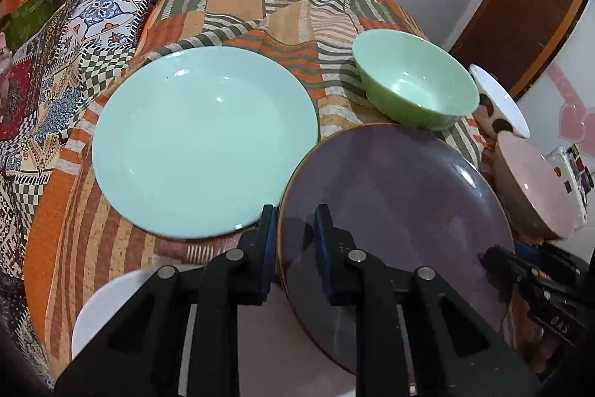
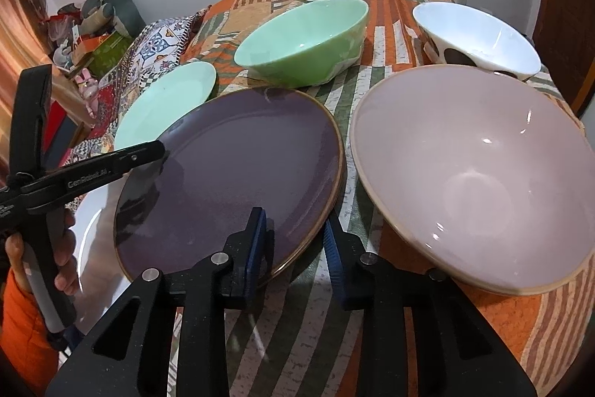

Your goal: Organize plates and bowls

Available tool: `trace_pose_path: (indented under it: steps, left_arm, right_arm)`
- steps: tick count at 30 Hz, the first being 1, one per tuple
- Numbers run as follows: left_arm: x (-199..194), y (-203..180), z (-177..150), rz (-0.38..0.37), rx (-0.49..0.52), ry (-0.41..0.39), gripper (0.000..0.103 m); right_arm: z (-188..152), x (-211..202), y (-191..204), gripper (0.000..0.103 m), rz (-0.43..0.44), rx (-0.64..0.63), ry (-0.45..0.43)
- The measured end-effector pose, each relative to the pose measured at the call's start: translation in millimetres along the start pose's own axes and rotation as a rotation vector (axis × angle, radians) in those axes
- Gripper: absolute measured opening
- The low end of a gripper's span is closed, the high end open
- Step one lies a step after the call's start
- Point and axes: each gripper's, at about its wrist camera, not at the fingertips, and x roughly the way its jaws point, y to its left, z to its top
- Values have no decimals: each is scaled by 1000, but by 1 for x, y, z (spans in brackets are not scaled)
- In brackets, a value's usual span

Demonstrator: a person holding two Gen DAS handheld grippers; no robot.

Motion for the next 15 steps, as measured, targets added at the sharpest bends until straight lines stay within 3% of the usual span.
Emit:
trace_pose_path:
  steps: [8,15]
  left_arm:
    - [-11,-8,-16,5,37,15,20]
    - [1,-3,-7,-22,3,43,21]
  right_arm:
    - [0,-1,-3,28,7,8,3]
    - [-1,3,0,28,11,-13,5]
